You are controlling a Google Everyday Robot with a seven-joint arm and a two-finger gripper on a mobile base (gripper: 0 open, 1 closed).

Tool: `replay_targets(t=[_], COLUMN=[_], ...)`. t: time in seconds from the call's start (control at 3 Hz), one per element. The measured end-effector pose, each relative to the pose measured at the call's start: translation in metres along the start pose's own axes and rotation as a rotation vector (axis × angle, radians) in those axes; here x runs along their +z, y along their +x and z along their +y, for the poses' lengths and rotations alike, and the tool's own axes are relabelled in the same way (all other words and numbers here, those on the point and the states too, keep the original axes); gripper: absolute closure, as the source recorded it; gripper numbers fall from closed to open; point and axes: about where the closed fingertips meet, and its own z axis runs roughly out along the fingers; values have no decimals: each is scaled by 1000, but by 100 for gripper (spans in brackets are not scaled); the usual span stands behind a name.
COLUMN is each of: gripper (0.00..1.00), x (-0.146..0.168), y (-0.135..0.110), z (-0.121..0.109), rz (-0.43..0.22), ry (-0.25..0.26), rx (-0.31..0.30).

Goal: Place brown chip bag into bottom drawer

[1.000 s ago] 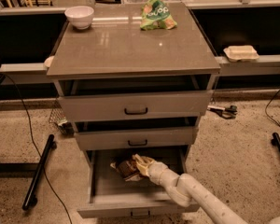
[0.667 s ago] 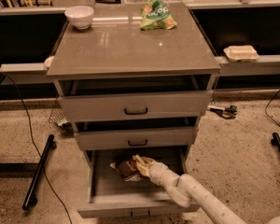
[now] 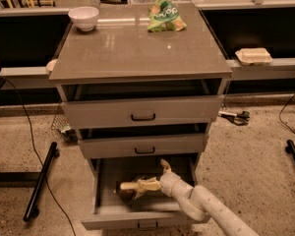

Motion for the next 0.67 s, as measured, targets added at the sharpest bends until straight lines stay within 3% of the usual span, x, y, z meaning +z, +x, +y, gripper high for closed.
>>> replay_targets(t=[0.67], gripper=[0], x=[-50], y=[-35], z=[13], rz=[-70], ry=[-7], rx=[4])
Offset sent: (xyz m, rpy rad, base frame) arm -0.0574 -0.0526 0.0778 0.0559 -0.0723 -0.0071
